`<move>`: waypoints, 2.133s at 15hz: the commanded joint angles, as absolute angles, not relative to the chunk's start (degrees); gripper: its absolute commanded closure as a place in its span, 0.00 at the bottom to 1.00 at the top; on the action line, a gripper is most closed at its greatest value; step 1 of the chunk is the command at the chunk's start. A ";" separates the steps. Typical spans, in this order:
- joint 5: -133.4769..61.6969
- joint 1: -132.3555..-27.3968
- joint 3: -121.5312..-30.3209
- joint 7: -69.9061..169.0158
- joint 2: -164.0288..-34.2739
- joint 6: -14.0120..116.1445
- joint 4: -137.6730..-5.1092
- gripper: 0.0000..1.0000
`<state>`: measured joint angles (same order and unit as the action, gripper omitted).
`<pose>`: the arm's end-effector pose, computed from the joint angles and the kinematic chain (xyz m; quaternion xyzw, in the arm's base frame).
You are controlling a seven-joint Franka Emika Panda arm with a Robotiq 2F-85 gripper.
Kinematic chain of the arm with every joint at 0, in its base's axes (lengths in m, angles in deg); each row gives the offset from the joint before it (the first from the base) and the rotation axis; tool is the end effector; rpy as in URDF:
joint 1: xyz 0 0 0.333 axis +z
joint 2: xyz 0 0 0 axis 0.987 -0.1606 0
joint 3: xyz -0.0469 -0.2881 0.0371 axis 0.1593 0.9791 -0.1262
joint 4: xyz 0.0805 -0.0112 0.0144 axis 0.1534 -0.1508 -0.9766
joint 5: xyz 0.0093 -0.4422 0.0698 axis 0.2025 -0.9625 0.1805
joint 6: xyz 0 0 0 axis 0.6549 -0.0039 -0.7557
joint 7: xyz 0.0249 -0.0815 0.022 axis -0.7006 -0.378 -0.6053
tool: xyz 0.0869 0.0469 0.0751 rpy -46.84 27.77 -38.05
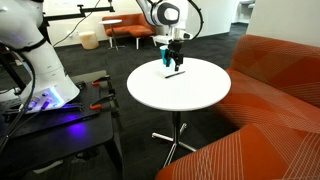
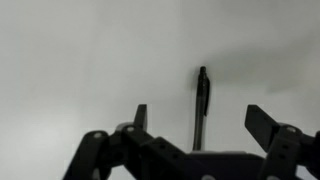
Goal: Put the pen in the cup
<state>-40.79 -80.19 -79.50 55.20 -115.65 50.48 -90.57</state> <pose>0.6154 -0.0020 0.0865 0.9927 0.0628 -0.0922 0.0456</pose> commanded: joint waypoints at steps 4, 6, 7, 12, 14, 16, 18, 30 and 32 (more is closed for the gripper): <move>-39.78 -80.62 -79.97 56.91 -116.77 50.95 -88.47 0.00; -39.86 -80.66 -80.05 57.27 -117.49 51.16 -87.72 0.00; -39.99 -80.61 -80.01 57.29 -117.86 51.34 -87.40 0.00; -40.63 -80.40 -79.67 57.60 -119.84 53.97 -86.38 0.00; -40.78 -80.38 -79.54 57.58 -120.75 55.86 -86.17 0.00; -40.44 -80.54 -79.66 57.64 -121.58 56.95 -85.96 0.00; -40.32 -80.61 -79.74 57.77 -122.30 57.35 -85.61 0.00; -40.06 -80.74 -79.88 57.78 -123.47 57.98 -84.55 0.92; -40.02 -80.77 -79.89 57.75 -123.51 57.81 -84.45 1.00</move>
<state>-40.80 -80.28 -79.62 56.24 -123.06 57.07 -85.19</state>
